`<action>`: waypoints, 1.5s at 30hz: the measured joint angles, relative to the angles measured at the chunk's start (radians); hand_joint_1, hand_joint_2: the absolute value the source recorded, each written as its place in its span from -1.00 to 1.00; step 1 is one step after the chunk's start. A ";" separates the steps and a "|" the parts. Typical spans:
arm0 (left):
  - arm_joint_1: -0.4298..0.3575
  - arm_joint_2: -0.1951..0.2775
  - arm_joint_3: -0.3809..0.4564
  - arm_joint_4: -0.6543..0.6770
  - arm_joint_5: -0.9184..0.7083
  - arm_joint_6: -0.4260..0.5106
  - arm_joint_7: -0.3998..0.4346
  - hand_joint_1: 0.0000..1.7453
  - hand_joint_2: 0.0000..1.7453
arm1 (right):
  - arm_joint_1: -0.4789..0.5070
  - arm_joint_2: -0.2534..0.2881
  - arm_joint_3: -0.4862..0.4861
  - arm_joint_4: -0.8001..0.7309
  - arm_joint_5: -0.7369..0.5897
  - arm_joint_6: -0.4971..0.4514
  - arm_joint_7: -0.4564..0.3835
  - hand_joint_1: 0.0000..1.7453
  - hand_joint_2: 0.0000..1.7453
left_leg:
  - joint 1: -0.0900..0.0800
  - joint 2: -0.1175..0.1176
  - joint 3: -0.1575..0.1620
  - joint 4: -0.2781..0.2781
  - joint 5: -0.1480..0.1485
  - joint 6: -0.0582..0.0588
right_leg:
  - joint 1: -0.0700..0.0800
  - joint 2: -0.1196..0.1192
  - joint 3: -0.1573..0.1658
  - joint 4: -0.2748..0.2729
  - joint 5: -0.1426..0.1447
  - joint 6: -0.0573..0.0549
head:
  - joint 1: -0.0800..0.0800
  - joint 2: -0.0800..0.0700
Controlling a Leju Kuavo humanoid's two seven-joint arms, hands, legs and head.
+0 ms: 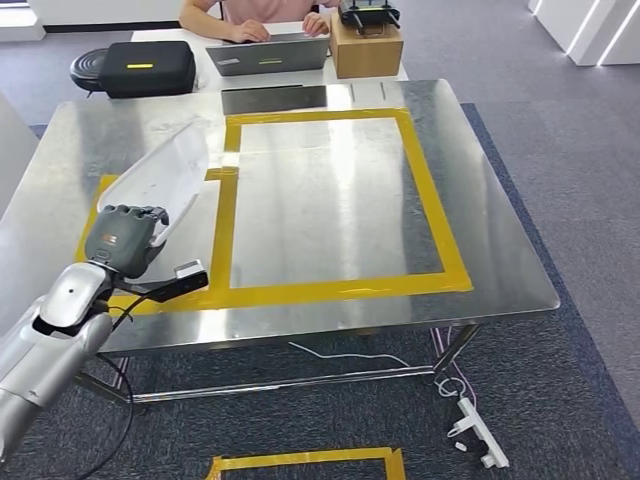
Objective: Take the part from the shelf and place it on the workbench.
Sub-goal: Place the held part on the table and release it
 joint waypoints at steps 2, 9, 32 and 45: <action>-0.034 -0.018 -0.019 0.039 0.001 -0.018 0.004 1.00 1.00 | -0.001 -0.001 0.005 -0.003 0.000 0.000 0.003 -1.00 -1.00 | 0.000 0.000 0.000 0.000 0.000 0.000 | 0.000 0.000 0.000 0.000 0.000 0.001 | 0.000 0.000; -0.112 -0.061 -0.086 0.173 -0.028 -0.151 0.078 1.00 1.00 | -0.005 -0.005 0.010 -0.004 -0.012 -0.001 0.005 -1.00 -1.00 | 0.000 0.000 0.000 0.000 0.000 0.000 | 0.000 0.000 0.000 0.000 0.001 0.001 | 0.000 0.000; -0.175 -0.055 -0.110 0.479 -0.050 -0.158 0.184 -1.00 -1.00 | 0.006 -0.006 0.015 -0.004 -0.040 -0.016 -0.005 -1.00 -1.00 | 0.000 0.000 0.000 0.000 0.001 0.000 | 0.001 0.000 0.000 0.001 0.000 0.001 | 0.000 0.000; -0.146 -0.063 -0.097 0.395 -0.080 -0.093 0.177 -1.00 -1.00 | 0.007 -0.009 0.022 -0.004 -0.059 -0.012 -0.017 -1.00 -1.00 | 0.000 0.000 0.000 0.001 0.001 0.000 | 0.000 0.000 0.000 0.001 0.001 0.001 | 0.000 0.000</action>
